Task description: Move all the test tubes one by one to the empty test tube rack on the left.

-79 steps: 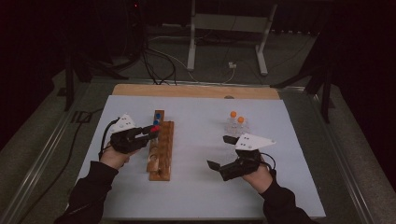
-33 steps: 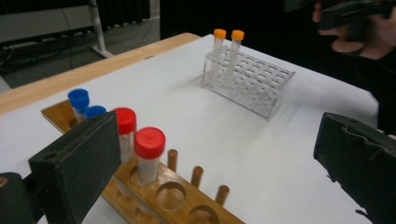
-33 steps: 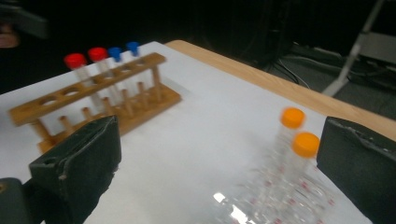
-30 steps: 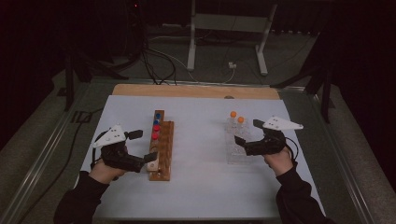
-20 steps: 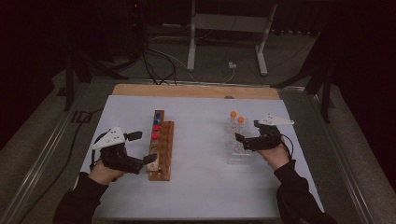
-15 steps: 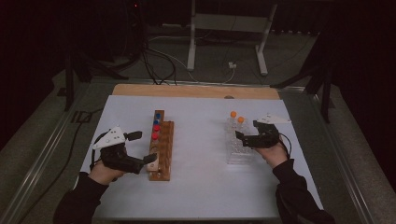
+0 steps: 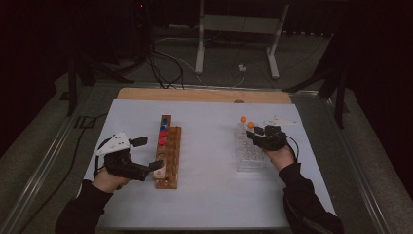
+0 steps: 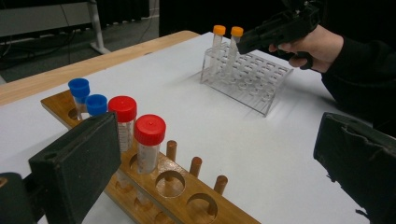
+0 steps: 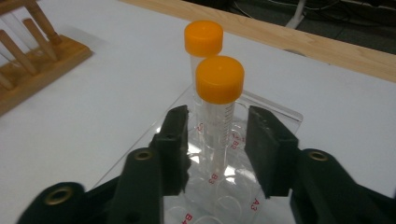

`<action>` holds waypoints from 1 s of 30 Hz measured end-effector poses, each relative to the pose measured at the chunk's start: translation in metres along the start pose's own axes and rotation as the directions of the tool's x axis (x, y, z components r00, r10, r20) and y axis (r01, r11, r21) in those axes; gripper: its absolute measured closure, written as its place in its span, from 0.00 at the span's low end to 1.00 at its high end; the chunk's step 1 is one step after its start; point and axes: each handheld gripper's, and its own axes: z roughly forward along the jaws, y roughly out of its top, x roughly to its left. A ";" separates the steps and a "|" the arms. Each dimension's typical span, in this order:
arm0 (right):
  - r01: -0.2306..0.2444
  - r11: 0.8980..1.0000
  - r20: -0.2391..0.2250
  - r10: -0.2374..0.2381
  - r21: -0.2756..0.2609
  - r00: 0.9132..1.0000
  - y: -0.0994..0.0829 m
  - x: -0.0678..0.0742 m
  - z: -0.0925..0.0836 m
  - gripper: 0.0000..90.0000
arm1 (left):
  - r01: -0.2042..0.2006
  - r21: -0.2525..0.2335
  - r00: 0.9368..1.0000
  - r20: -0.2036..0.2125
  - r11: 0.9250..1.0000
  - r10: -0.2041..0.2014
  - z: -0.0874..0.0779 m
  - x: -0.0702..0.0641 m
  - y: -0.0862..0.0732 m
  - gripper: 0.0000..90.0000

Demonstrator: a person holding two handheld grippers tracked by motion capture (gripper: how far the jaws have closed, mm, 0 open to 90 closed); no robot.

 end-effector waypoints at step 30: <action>0.025 0.999 0.020 -0.024 -0.040 1.000 0.006 0.002 -0.005 0.83 | -0.002 0.001 1.000 0.014 1.000 0.002 -0.001 0.001 -0.001 0.02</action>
